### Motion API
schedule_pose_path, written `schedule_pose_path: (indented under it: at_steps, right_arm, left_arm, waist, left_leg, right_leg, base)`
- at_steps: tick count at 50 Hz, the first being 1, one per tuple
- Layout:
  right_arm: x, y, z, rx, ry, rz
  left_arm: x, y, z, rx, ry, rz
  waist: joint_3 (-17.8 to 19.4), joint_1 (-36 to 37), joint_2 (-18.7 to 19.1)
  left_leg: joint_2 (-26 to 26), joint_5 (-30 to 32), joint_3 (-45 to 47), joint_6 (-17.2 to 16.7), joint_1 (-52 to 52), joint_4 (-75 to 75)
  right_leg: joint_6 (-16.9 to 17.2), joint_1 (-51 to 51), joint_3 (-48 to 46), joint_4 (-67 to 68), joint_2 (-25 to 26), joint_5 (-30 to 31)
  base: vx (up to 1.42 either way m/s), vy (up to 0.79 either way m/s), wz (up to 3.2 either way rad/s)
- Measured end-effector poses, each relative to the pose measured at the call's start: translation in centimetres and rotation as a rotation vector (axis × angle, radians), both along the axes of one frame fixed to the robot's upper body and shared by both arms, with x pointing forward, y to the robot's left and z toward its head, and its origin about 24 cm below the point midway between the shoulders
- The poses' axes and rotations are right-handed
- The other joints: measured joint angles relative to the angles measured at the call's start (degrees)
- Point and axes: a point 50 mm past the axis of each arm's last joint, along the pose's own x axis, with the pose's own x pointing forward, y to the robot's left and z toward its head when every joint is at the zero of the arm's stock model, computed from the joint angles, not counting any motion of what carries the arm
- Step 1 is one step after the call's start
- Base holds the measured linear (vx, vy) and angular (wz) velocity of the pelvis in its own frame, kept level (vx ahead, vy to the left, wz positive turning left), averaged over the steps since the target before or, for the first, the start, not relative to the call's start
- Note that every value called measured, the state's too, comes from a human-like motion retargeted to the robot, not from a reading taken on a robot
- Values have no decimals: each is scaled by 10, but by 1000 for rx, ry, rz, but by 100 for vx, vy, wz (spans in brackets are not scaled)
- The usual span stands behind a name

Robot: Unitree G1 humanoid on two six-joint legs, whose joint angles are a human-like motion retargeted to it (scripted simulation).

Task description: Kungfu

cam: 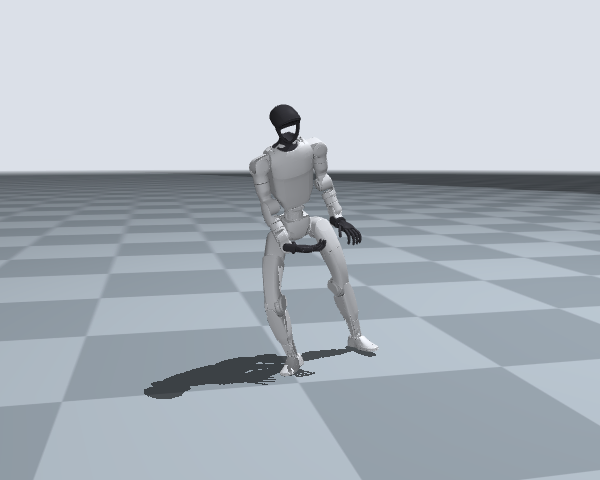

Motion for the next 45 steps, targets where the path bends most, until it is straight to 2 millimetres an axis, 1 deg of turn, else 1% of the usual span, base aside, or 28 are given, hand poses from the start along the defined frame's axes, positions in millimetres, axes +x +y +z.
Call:
schedule_pose_path:
  at_steps: [2,3,5,7,10,13,15,16,17,18,20,22,23,26,28,30,31,32,33,35,37,38,40,41,43,45]
  right_arm:
    - [-12,15,-6,60,49,-25]
    - [-17,19,-9,88,75,-31]
    - [-24,18,-12,116,113,-40]
    - [-25,8,-14,99,122,-44]
    - [-17,-14,-13,-11,77,-64]
    - [1,-37,-6,-160,-39,-146]
    - [12,-52,0,-245,-101,-196]
    - [16,-55,3,-269,-124,-196]
    - [19,-57,7,-290,-149,-189]
    - [23,-59,11,-303,-179,-170]
    - [29,-57,19,-316,-245,-114]
    - [37,-48,30,-319,-325,-54]
    - [41,-43,36,-318,-372,-28]
    - [57,-28,60,-311,-537,43]
    - [67,-20,78,-308,-648,73]
    - [77,-14,97,-309,-756,90]
    - [81,-11,108,-310,-817,93]
    - [85,-9,119,-312,-880,95]
    - [89,-6,131,-314,-948,95]
    - [95,-7,157,-326,-1095,69]
    - [96,-10,181,-338,-1254,-14]
    - [94,-10,192,-341,-1336,-76]
    - [85,-14,212,-342,-1497,-248]
    - [78,-18,219,-342,-1578,-357]
    - [59,-29,231,-343,-1722,-601]
    - [34,-40,236,-343,-1836,-880]
  left_arm:
    - [-5,2,-2,-19,12,47]
    - [-6,3,-3,-25,20,61]
    - [-9,5,-5,-27,33,72]
    - [-9,10,-5,-3,37,63]
    - [-2,15,1,53,13,26]
    - [13,14,9,96,-24,24]
    - [16,11,11,95,-22,64]
    - [11,12,8,79,-7,105]
    - [5,12,6,58,9,146]
    - [-1,12,3,26,23,186]
    - [-16,16,-4,-53,54,271]
    - [-34,26,-11,-114,90,349]
    - [-43,32,-15,-128,110,383]
    - [-64,60,-19,-147,169,490]
    - [-69,79,-16,-187,185,541]
    - [-63,101,-6,-253,158,531]
    - [-55,114,5,-295,129,493]
    - [-44,128,18,-340,97,447]
    - [-31,143,34,-395,61,388]
    - [2,169,73,-530,-2,255]
    - [44,173,108,-690,-32,89]
    - [66,168,125,-755,-23,-9]
    - [106,146,154,-836,57,-225]
    - [123,126,166,-849,127,-341]
    - [149,78,183,-856,295,-580]
    - [158,18,188,-862,507,-837]
  waist:
    - [0,-7,3]
    - [-1,-9,4]
    - [-4,-15,0]
    - [-7,-18,-5]
    - [-11,-16,-13]
    - [-16,-20,-25]
    - [-28,-12,-31]
    - [-33,5,-29]
    - [-36,20,-26]
    - [-39,32,-22]
    - [-53,51,-16]
    - [-68,76,-22]
    - [-74,88,-25]
    - [-87,118,-25]
    - [-97,136,-25]
    - [-108,151,-26]
    - [-113,149,-25]
    - [-118,146,-27]
    - [-120,141,-31]
    - [-124,126,-35]
    - [-126,98,-27]
    - [-126,87,-27]
    - [-126,67,-36]
    - [-124,50,-39]
    - [-113,13,-45]
    - [-85,-21,-47]
  left_leg:
    - [-2,2,-2,0,4,-6]
    - [-4,3,-2,0,7,-10]
    - [-9,6,0,0,16,-18]
    - [-9,10,4,0,22,-21]
    - [-1,18,29,0,1,4]
    - [-10,50,54,0,-73,82]
    - [18,62,118,0,-107,113]
    - [65,57,149,0,-104,127]
    - [101,53,170,6,-105,143]
    - [116,51,170,23,-114,164]
    - [123,30,147,27,-133,202]
    - [103,3,125,40,-139,223]
    - [99,-4,130,45,-135,225]
    - [67,-29,108,58,-121,227]
    - [27,-51,64,67,-108,227]
    - [-15,-64,23,86,-93,225]
    - [-34,-62,5,94,-86,221]
    - [-54,-60,-12,101,-78,215]
    - [-76,-57,-28,107,-69,208]
    - [-115,-46,-62,122,-44,186]
    - [-134,-31,-97,133,-20,166]
    - [-141,-25,-105,136,-12,161]
    - [-157,-14,-113,138,6,148]
    - [-170,-9,-129,137,21,138]
    - [-201,3,-160,141,57,121]
    - [-230,16,-188,152,101,107]
  right_leg:
    - [3,8,-4,-6,-4,6]
    - [3,12,-6,-9,-5,11]
    - [4,16,-3,-12,-10,18]
    - [2,25,-3,-19,-6,25]
    - [6,43,-10,-46,-3,48]
    - [20,61,-24,-80,-28,86]
    - [16,80,-50,-91,-32,91]
    - [9,107,-70,-101,-3,84]
    - [6,132,-86,-114,20,83]
    - [9,154,-93,-134,32,95]
    - [13,189,-107,-172,40,122]
    - [19,222,-115,-212,37,157]
    - [24,241,-120,-232,32,177]
    - [42,316,-146,-294,27,259]
    - [50,373,-164,-334,23,330]
    - [34,427,-167,-369,22,401]
    - [13,444,-147,-375,34,417]
    - [3,451,-109,-370,47,419]
    - [16,438,-34,-342,63,392]
    - [64,388,130,-256,134,286]
    - [70,351,177,-187,216,211]
    - [71,334,181,-173,243,190]
    - [58,300,178,-188,277,169]
    - [40,284,172,-218,287,165]
    - [6,256,176,-293,307,170]
    - [-26,230,212,-371,331,206]
  base:
    - [21,23,-4]
    - [25,28,-13]
    - [25,24,-18]
    - [28,23,-21]
    - [20,22,23]
    - [9,36,115]
    - [24,10,94]
    - [43,-13,10]
    - [55,7,-24]
    - [52,37,8]
    - [49,49,39]
    - [51,63,38]
    - [54,90,57]
    - [52,87,85]
    - [54,85,110]
    - [57,69,138]
    - [58,68,171]
    - [55,64,191]
    - [51,50,195]
    - [45,37,209]
    - [37,24,211]
    - [35,18,170]
    - [34,11,146]
    - [35,11,162]
    - [35,12,178]
    - [29,15,167]
